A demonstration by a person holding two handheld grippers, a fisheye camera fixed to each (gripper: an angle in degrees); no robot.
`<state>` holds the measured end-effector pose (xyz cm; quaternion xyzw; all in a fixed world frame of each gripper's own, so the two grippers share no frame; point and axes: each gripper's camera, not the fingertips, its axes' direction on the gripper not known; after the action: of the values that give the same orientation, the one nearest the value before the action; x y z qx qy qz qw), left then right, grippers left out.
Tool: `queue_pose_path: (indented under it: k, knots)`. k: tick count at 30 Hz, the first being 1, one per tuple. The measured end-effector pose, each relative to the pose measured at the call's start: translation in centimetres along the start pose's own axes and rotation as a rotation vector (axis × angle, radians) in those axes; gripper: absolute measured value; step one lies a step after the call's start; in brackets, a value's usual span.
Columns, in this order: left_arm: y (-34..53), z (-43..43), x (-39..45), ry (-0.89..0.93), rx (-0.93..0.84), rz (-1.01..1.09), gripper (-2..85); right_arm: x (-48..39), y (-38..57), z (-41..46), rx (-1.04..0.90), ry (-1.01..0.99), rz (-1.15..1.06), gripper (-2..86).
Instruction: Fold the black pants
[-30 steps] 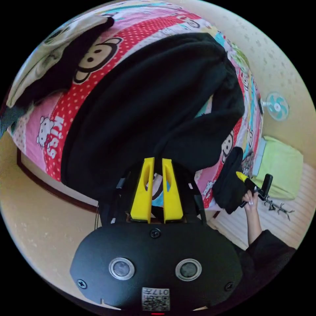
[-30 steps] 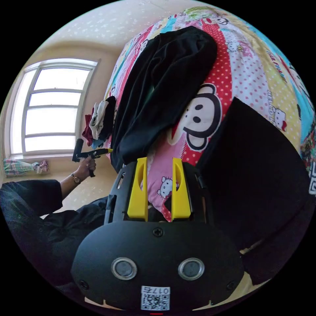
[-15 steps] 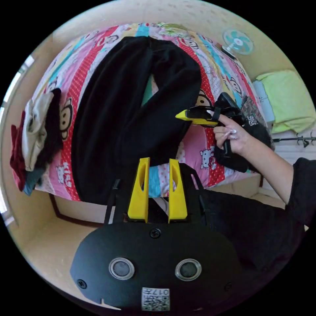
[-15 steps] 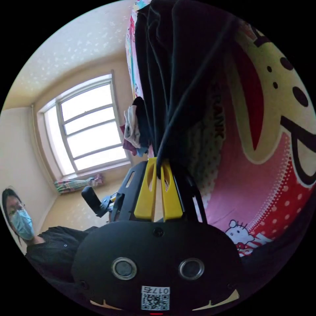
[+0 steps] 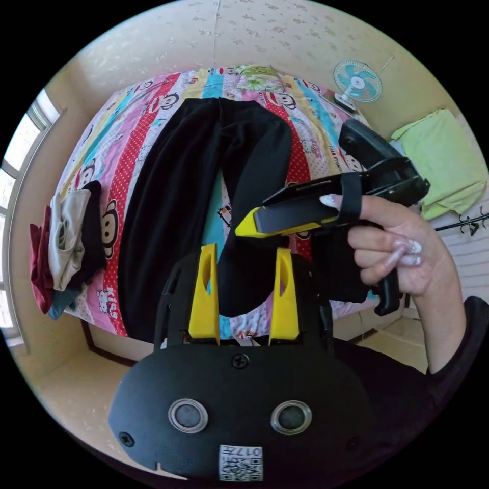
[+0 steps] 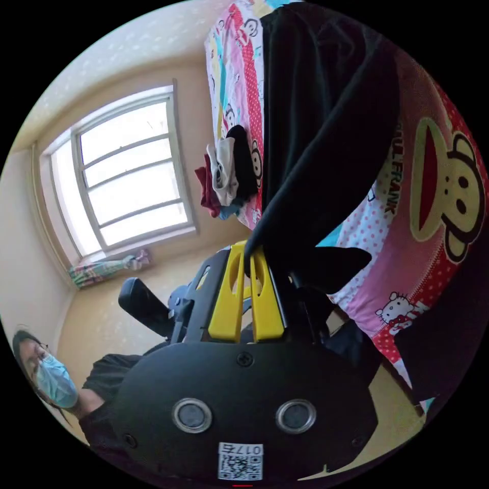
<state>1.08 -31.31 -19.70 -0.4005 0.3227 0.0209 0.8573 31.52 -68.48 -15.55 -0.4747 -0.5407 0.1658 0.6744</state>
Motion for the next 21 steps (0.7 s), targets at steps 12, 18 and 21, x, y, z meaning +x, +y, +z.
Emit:
queue_pose_path:
  k: [12, 18, 21]
  knots:
    - [3.5, -1.6, -4.0, 0.398, 0.012, 0.056, 0.8, 7.9, -1.3, -14.4, 0.276, 0.078, 0.089, 12.9]
    - [2.4, -2.8, -9.1, 0.603, 0.047, 0.007, 0.8, 20.5, -12.3, -21.0, 0.733, -0.134, 0.227, 16.8]
    - [3.0, -2.3, -13.9, 0.718, 0.075, -0.065, 0.7, 25.4, -14.6, -20.1, 0.966, -0.524, 0.189, 13.9]
